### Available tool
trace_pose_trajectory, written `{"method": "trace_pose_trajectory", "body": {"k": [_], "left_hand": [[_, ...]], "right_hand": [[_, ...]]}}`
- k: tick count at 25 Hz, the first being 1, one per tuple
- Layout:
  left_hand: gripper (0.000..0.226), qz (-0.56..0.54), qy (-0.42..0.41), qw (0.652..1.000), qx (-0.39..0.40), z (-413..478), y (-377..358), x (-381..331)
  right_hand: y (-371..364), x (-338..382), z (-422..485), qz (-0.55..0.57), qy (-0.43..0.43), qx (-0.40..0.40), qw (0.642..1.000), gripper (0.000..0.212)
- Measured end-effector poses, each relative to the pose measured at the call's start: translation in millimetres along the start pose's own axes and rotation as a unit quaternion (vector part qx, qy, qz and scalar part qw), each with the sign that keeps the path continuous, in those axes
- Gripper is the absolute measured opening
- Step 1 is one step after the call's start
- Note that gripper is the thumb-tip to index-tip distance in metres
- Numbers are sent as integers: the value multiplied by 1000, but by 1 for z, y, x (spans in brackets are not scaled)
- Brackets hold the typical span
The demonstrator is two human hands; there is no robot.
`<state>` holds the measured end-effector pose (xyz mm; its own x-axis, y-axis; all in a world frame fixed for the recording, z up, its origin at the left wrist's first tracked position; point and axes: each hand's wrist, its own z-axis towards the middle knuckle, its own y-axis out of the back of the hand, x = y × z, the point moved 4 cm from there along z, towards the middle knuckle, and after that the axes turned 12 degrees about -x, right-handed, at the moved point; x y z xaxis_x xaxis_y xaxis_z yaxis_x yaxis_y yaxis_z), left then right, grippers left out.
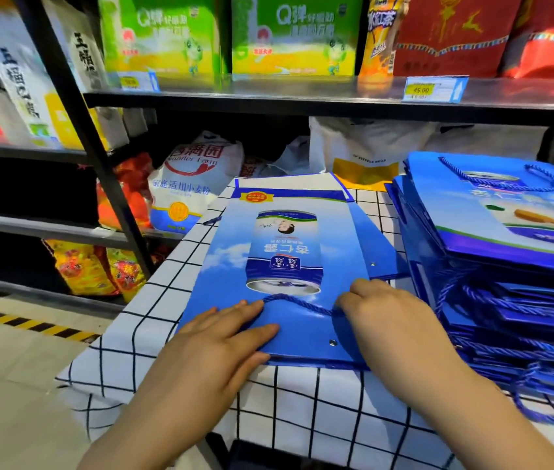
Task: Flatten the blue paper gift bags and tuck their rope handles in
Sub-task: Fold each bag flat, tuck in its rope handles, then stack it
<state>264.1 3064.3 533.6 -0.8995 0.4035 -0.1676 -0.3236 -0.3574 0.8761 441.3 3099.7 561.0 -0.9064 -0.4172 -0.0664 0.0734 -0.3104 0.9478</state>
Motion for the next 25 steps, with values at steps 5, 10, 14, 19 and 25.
{"method": "trace_pose_trajectory", "body": {"k": [5, 10, 14, 19, 25], "left_hand": [[43, 0, 22, 999, -33, 8, -5, -14], [40, -271, 181, 939, -108, 34, 2, -30], [39, -244, 204, 942, -110, 39, 7, -27], [45, -447, 361, 809, -125, 44, 12, -8], [49, -531, 384, 745, -125, 55, 4, -9]], "right_hand": [[11, 5, 20, 253, -86, 16, 964, 14], [34, 18, 52, 675, -192, 19, 712, 22], [20, 13, 62, 713, -257, -18, 652, 18], [5, 12, 36, 542, -225, -46, 808, 17], [5, 48, 27, 594, -127, 85, 790, 14]]}}
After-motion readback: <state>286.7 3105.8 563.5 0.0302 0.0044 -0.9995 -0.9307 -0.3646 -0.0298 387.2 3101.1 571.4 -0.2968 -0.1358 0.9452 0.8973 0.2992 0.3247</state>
